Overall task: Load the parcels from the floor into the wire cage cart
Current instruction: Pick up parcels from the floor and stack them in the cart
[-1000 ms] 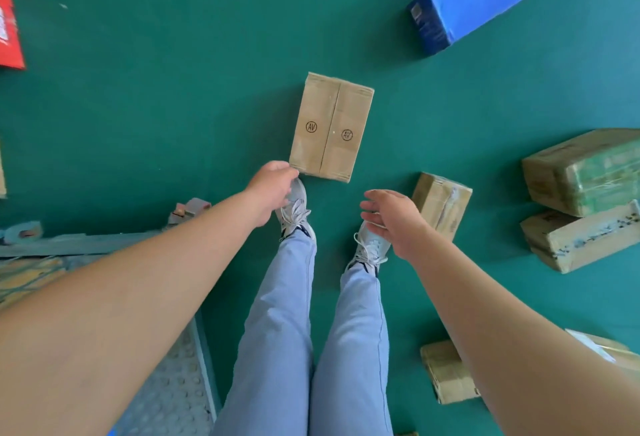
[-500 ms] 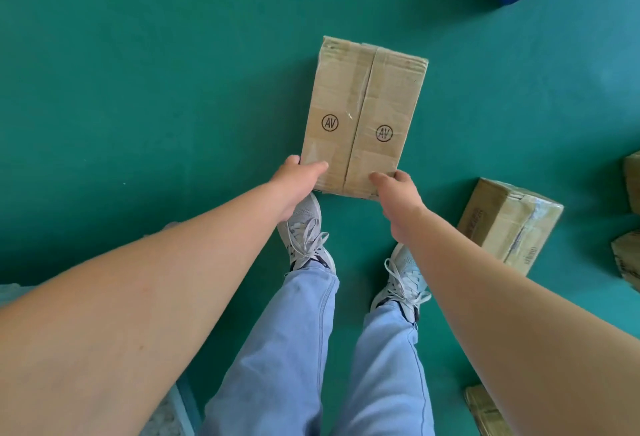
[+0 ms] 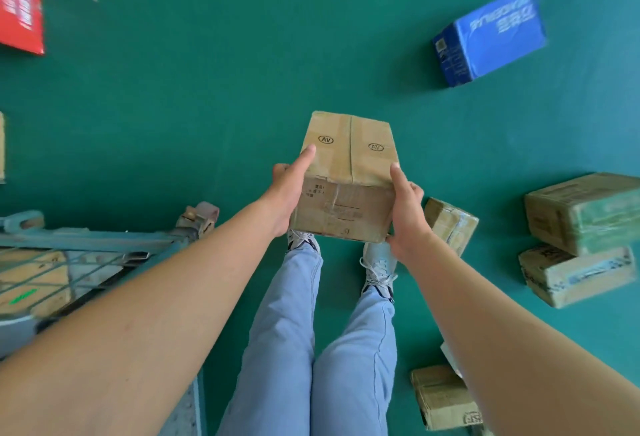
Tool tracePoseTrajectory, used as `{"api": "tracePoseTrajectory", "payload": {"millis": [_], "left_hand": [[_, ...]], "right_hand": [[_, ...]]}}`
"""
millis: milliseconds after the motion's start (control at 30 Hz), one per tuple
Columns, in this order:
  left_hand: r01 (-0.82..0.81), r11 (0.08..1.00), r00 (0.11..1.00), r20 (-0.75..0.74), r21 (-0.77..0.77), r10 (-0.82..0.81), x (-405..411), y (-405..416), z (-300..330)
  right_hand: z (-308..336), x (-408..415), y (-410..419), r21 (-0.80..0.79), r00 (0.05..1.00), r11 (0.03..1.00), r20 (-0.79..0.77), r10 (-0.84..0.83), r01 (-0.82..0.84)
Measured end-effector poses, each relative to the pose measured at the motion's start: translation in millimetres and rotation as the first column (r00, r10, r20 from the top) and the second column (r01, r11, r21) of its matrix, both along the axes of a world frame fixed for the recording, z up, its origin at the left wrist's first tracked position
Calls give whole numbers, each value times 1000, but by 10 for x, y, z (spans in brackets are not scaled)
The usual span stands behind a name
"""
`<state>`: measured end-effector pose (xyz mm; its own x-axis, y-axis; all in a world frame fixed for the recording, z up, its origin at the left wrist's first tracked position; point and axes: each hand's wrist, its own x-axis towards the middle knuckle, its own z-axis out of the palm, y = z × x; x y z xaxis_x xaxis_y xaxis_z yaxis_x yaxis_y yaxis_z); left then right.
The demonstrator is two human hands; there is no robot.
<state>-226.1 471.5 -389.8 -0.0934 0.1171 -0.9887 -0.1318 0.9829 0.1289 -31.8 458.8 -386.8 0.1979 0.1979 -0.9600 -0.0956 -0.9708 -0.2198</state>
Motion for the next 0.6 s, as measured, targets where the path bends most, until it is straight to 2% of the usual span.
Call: {"api": "tracePoseTrajectory", "payload": {"millis": [167, 333, 433, 500, 600], "left_hand": [[-104, 994, 994, 39, 24, 103, -15, -198, 1133], [-236, 965, 966, 132, 116, 220, 87, -499, 2343], [-301, 942, 953, 84, 152, 291, 168, -790, 3010], [-349, 918, 937, 55, 190, 345, 234, -997, 3441], [-492, 841, 870, 98, 222, 483, 380, -1362, 3959]], "right_hand": [[1138, -43, -83, 20, 994, 996, -59, 88, -87], [2260, 21, -190, 127, 975, 979, -135, 177, -160], [2935, 77, -273, 155, 950, 959, -167, 264, -239], [3324, 140, -331, 179, 931, 941, -177, 319, -288], [3859, 170, -476, 203, 889, 901, -181, 420, -385]]}}
